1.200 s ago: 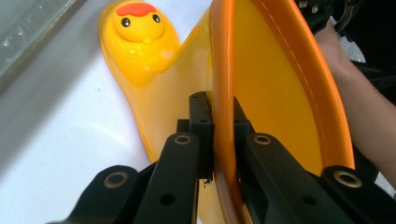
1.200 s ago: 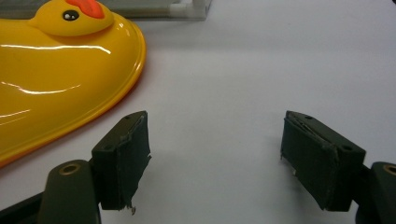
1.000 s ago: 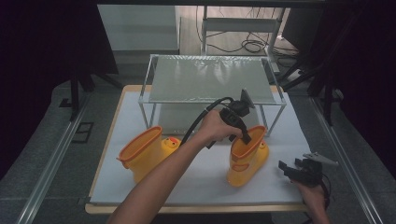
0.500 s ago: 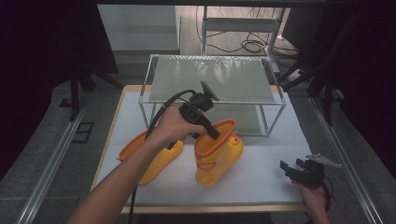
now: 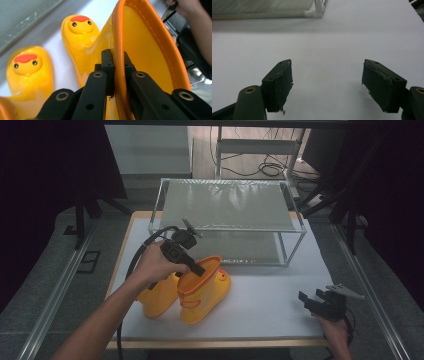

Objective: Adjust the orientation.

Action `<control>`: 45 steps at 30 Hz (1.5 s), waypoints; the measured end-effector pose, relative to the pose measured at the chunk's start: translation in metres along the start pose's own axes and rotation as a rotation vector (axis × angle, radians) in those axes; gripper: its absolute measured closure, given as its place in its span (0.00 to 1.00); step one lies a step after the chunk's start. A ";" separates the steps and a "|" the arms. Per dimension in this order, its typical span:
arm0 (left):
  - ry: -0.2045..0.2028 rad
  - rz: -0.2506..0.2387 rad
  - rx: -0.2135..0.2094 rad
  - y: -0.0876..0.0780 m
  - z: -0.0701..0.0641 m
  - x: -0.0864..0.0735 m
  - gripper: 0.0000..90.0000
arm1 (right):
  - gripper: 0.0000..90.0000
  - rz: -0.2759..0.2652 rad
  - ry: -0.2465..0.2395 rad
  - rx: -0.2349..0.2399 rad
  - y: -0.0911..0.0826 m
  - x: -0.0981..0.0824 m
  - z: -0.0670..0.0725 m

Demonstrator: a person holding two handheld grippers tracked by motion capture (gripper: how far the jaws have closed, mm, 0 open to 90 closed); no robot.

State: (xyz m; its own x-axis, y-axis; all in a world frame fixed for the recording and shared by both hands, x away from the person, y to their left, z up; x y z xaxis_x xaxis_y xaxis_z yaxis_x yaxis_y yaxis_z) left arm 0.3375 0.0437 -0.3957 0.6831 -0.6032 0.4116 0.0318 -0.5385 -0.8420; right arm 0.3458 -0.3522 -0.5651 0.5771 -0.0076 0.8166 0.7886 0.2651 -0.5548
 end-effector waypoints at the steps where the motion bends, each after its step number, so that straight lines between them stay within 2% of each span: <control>1: 0.000 0.004 0.004 0.001 0.003 -0.003 0.96 | 0.27 0.001 0.002 -0.002 0.000 0.000 0.000; 11: -0.005 0.015 0.040 0.001 0.023 -0.024 0.96 | 0.27 0.006 -0.003 -0.001 0.002 -0.001 0.000; 14: -0.013 0.016 0.038 0.002 0.028 -0.028 0.96 | 0.27 0.006 0.001 -0.002 0.001 -0.001 0.000; 26: -0.016 0.022 0.028 0.002 0.033 -0.044 0.95 | 0.27 0.009 -0.002 -0.004 0.001 -0.001 0.000; 30: -0.008 0.026 0.034 0.000 0.032 -0.048 0.91 | 0.27 0.010 -0.001 -0.004 0.001 -0.002 0.000; 36: -0.004 0.009 0.025 -0.005 0.031 -0.046 0.78 | 0.27 0.008 -0.003 -0.002 0.001 -0.001 0.001; 39: -0.005 -0.010 0.022 -0.011 0.028 -0.043 0.70 | 0.27 0.006 0.000 -0.004 0.001 -0.001 0.001; 42: -0.003 -0.029 0.018 -0.016 0.026 -0.039 0.66 | 0.27 0.007 -0.002 -0.007 0.001 -0.001 0.000; 45: 0.008 -0.059 0.014 -0.028 0.020 -0.031 0.64 | 0.27 0.008 0.002 -0.006 0.000 -0.001 0.000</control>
State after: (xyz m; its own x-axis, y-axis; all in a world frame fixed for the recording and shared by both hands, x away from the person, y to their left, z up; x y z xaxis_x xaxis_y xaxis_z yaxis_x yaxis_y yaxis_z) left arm 0.3299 0.0893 -0.3916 0.6736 -0.5754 0.4638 0.0826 -0.5651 -0.8209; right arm 0.3457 -0.3526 -0.5661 0.5838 -0.0071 0.8118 0.7852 0.2592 -0.5624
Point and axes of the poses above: each handheld gripper's, and its own axes: y roughly forward along the jaws, x roughly out of its top, z roughly to its left, the point moved 9 cm from there along y, roughly forward along the jaws, and after that the axes turned 2 degrees about -z, right-handed, at the moved point
